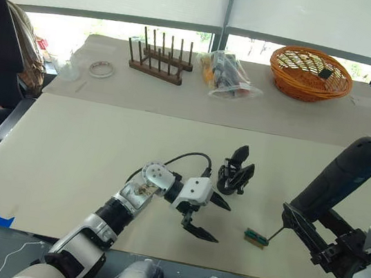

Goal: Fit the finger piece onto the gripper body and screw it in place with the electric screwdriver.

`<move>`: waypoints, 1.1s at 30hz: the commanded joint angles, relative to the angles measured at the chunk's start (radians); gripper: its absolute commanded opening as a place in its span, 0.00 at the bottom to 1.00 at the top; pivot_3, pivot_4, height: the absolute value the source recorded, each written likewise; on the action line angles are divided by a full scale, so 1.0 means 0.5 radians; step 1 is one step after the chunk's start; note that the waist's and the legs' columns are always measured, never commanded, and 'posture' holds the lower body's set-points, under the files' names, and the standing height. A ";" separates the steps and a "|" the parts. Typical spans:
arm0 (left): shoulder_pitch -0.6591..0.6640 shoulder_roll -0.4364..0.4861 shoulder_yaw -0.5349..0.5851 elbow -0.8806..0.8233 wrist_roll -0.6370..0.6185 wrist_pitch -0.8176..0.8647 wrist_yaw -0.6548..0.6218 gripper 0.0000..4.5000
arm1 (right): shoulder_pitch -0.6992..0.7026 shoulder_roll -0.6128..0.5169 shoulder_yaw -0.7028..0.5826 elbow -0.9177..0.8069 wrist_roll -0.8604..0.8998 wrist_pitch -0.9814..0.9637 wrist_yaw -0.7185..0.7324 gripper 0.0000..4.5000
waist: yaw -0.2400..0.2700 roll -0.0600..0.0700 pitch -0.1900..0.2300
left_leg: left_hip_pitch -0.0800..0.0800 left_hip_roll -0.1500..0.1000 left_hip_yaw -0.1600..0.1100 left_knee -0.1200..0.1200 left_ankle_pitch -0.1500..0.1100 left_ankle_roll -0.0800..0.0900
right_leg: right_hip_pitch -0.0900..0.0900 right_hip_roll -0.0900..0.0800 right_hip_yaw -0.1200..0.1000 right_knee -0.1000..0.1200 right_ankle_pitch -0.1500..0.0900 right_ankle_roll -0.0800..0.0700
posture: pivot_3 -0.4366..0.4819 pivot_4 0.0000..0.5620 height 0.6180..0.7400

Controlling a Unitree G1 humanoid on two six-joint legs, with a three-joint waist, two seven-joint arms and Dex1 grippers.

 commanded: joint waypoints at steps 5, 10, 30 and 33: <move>-0.027 -0.003 0.005 -0.049 -0.008 -0.024 0.000 1.00 | -0.039 0.029 -0.022 -0.042 -0.024 -0.083 0.017 0.43 | 0.001 0.000 0.000 | 0.000 0.000 0.000 0.000 0.000 0.000 | 0.000 0.000 0.000 0.000 0.000 0.000 | 0.48 0.27 1.00; -0.035 -0.006 0.007 -0.047 -0.011 -0.027 -0.001 1.00 | -0.041 0.041 -0.024 -0.047 -0.041 -0.079 0.019 0.43 | 0.000 0.000 0.000 | 0.000 0.000 0.000 0.000 0.000 0.000 | 0.000 0.000 0.000 0.000 0.000 0.000 | 0.48 0.27 1.00; -0.048 -0.007 0.013 -0.047 -0.014 -0.029 0.001 1.00 | -0.011 0.052 -0.011 -0.062 -0.057 -0.062 0.033 0.43 | 0.000 0.000 0.000 | 0.000 0.000 0.000 0.000 0.000 0.000 | 0.000 0.000 0.000 0.000 0.000 0.000 | 0.48 0.27 1.00; -0.049 -0.006 0.015 -0.048 -0.015 -0.028 0.002 1.00 | 0.000 0.058 -0.008 -0.066 -0.056 -0.063 0.041 0.43 | 0.000 0.000 0.000 | 0.000 0.000 0.000 0.000 0.000 0.000 | 0.000 0.000 0.000 0.000 0.000 0.000 | 0.48 0.27 1.00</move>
